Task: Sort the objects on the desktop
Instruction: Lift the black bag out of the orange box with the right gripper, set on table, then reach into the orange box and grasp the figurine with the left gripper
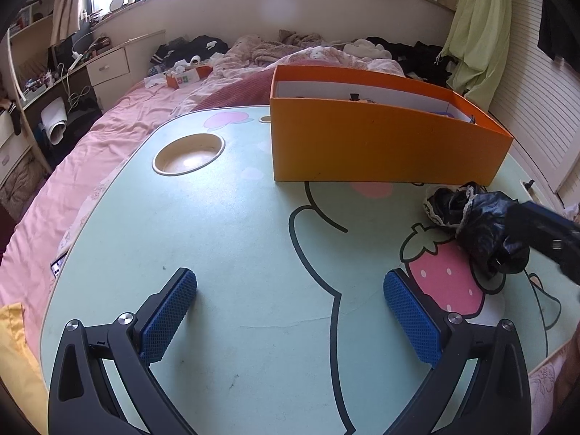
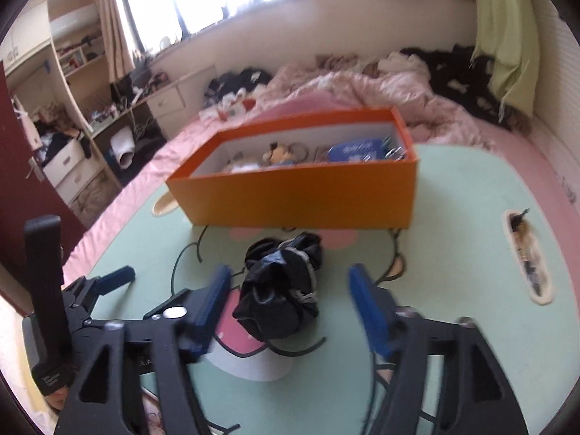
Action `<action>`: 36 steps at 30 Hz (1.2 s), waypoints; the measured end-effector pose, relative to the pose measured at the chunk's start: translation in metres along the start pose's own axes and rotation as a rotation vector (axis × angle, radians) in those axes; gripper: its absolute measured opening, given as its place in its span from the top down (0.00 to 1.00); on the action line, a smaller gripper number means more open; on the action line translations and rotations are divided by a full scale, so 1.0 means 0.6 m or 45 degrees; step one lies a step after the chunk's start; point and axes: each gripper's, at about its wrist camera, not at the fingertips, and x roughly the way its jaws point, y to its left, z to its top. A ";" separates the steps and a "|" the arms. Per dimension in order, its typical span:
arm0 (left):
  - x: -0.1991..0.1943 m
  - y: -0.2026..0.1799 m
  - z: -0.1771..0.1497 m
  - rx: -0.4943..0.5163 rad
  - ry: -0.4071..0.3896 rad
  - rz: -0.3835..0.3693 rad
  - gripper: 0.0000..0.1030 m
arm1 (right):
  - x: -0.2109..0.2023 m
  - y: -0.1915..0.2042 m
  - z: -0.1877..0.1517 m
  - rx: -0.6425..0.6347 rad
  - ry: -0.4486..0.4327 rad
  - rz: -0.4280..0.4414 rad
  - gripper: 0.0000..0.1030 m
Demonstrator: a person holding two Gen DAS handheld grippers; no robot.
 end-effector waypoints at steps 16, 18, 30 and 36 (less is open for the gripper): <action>-0.021 0.017 -0.001 -0.081 0.048 -0.163 0.00 | 0.015 -0.006 -0.058 -0.179 0.146 -0.184 0.02; -0.026 0.012 -0.005 -0.079 0.008 -0.162 0.00 | 0.017 -0.005 -0.061 -0.183 0.146 -0.182 0.01; -0.086 -0.010 -0.004 -0.003 -0.119 -0.317 0.00 | 0.015 -0.007 -0.063 -0.186 0.144 -0.181 0.00; -0.114 0.015 0.020 -0.066 -0.168 -0.419 0.00 | 0.015 -0.008 -0.065 -0.188 0.143 -0.180 0.00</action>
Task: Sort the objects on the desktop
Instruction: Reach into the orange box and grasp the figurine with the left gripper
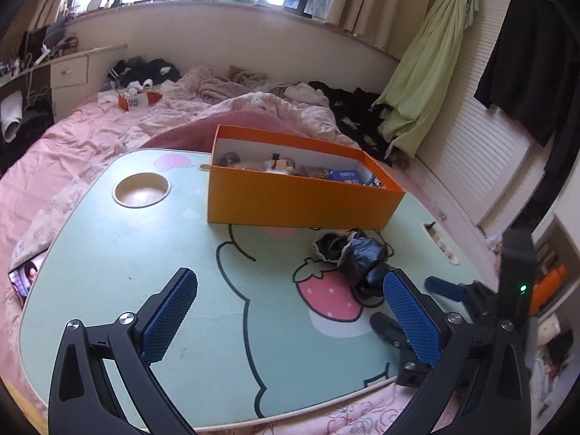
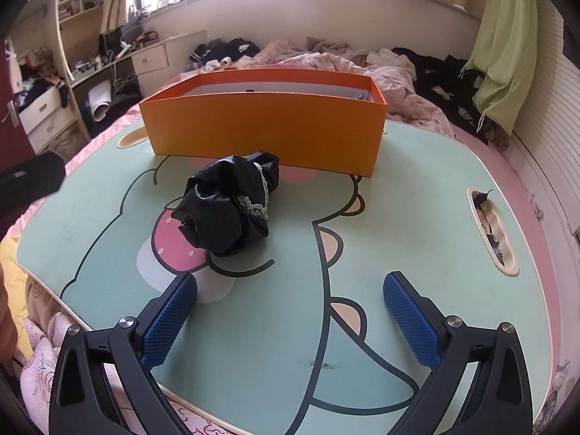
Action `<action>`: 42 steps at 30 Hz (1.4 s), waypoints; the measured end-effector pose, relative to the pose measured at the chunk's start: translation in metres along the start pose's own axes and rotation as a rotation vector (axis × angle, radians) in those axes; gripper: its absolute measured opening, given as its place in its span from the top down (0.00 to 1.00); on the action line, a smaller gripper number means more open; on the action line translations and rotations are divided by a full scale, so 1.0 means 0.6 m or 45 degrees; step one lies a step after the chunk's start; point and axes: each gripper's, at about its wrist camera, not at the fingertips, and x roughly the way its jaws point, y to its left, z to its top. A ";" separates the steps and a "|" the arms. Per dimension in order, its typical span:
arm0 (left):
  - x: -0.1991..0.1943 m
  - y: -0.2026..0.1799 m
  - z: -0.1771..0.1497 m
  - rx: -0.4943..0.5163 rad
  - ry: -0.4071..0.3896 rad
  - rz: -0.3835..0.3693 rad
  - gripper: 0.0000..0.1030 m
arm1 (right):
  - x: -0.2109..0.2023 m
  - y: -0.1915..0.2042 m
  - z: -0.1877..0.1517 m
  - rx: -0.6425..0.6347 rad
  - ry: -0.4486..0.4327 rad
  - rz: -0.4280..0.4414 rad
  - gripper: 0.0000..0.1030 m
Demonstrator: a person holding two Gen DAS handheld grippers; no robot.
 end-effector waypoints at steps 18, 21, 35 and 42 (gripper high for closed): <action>0.064 -0.056 0.125 0.119 0.018 0.003 0.21 | 0.000 0.000 -0.003 -0.002 -0.003 0.000 0.00; 0.077 -0.073 0.155 0.186 -0.005 0.042 0.22 | 0.000 -0.001 -0.004 -0.002 -0.003 0.001 0.00; 0.270 -0.022 0.259 0.090 0.449 0.143 0.56 | -0.001 -0.001 -0.003 -0.004 -0.005 0.004 0.00; 0.359 0.005 0.257 -0.027 0.619 0.176 0.56 | -0.002 0.003 0.001 -0.004 -0.010 0.005 0.00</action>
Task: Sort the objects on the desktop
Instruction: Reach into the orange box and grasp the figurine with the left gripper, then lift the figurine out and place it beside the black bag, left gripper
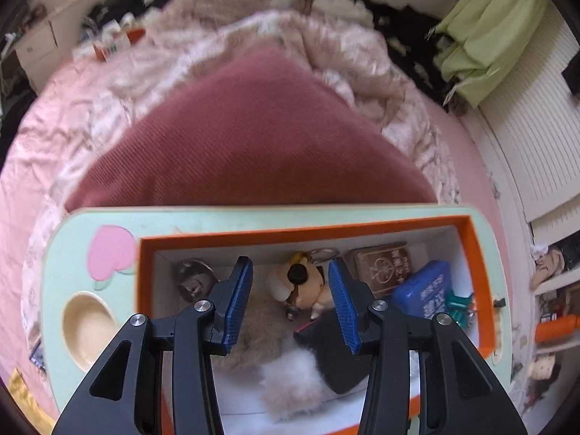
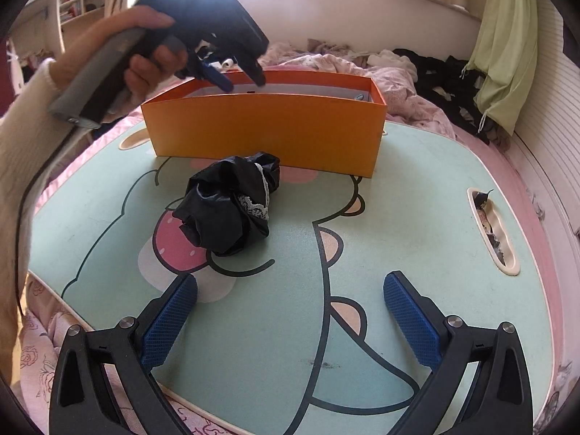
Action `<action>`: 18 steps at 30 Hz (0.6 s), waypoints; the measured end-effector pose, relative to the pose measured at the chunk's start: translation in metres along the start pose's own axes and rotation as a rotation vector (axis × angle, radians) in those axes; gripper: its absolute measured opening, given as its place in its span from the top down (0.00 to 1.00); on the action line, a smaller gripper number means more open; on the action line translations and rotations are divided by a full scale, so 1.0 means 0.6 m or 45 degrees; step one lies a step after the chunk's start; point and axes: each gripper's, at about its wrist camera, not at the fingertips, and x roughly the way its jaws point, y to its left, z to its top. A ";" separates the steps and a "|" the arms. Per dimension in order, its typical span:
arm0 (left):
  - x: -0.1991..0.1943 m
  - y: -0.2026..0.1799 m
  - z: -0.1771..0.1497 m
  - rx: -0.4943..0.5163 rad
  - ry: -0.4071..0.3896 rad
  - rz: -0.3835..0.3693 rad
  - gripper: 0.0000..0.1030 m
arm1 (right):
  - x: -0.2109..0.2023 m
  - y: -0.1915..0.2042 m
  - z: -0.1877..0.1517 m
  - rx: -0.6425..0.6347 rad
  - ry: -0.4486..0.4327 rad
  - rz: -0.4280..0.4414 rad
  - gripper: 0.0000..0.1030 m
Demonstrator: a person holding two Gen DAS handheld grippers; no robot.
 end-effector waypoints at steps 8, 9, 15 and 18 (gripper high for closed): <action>0.031 -0.017 -0.007 0.061 0.049 -0.014 0.56 | 0.001 0.003 0.001 0.000 -0.003 0.000 0.00; 0.036 -0.018 -0.007 0.068 0.065 -0.013 0.56 | 0.000 0.002 0.000 0.000 -0.003 0.000 0.00; 0.044 -0.004 -0.001 0.042 0.088 -0.091 0.60 | 0.000 0.004 -0.002 -0.001 -0.005 -0.001 0.00; 0.024 -0.004 -0.007 0.050 0.014 -0.127 0.60 | 0.001 0.005 -0.002 -0.001 -0.006 0.000 0.00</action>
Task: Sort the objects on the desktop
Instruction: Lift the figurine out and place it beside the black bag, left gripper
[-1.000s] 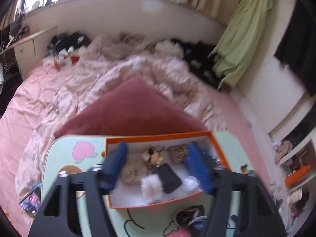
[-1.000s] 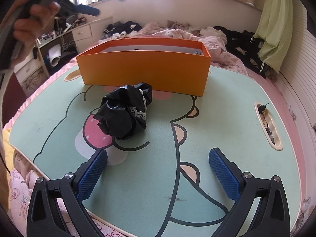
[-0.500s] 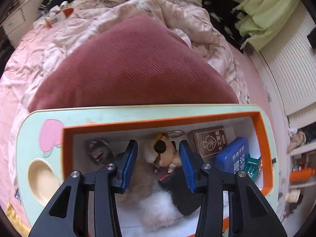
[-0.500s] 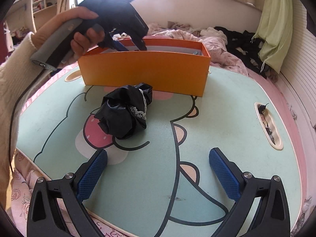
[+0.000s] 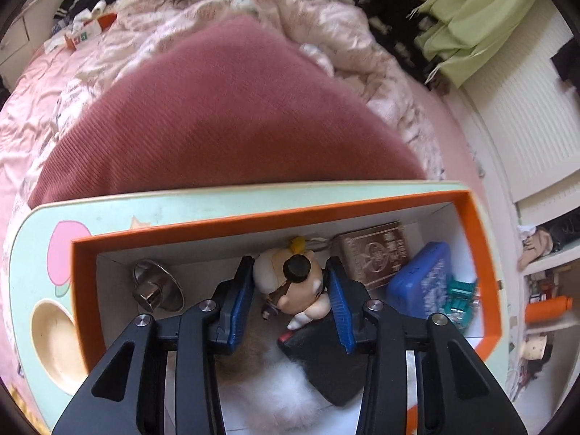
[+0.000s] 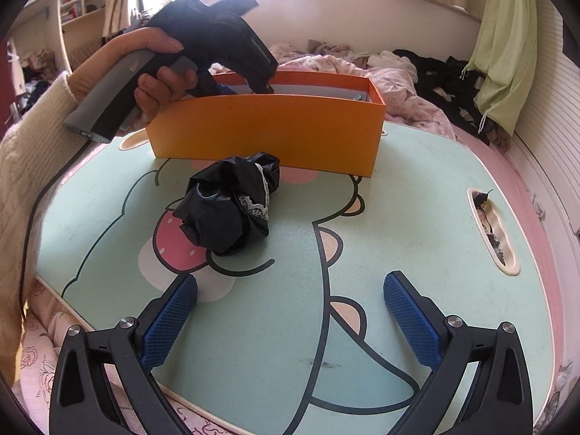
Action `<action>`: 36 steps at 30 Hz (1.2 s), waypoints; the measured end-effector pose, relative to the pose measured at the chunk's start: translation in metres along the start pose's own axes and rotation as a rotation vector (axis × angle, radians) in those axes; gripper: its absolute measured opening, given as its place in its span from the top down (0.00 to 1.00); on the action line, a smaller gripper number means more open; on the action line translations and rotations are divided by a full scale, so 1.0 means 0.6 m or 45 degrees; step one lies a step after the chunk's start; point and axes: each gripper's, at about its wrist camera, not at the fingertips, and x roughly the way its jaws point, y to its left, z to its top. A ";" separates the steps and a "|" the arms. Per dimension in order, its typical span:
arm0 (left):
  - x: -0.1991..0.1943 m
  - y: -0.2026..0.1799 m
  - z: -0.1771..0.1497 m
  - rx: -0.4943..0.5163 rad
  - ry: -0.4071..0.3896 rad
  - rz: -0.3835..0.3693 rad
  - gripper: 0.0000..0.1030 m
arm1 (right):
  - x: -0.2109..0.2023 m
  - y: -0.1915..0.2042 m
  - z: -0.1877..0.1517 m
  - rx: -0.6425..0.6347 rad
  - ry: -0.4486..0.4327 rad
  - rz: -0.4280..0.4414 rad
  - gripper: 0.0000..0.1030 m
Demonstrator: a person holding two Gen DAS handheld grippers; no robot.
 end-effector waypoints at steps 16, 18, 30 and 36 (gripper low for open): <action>-0.244 -0.054 -0.206 0.235 -0.536 -0.288 0.60 | 0.002 -0.001 0.003 -0.003 -0.001 -0.001 0.00; -0.232 -0.042 -0.237 0.209 -0.514 -0.286 0.60 | 0.003 0.001 0.004 -0.004 -0.001 -0.002 0.00; -0.109 -0.039 -0.283 0.124 -0.352 -0.091 0.59 | 0.003 -0.003 0.002 -0.003 -0.005 0.001 0.00; -0.143 -0.017 -0.310 0.058 -0.464 -0.075 0.28 | 0.003 -0.004 0.001 -0.003 -0.006 0.001 0.00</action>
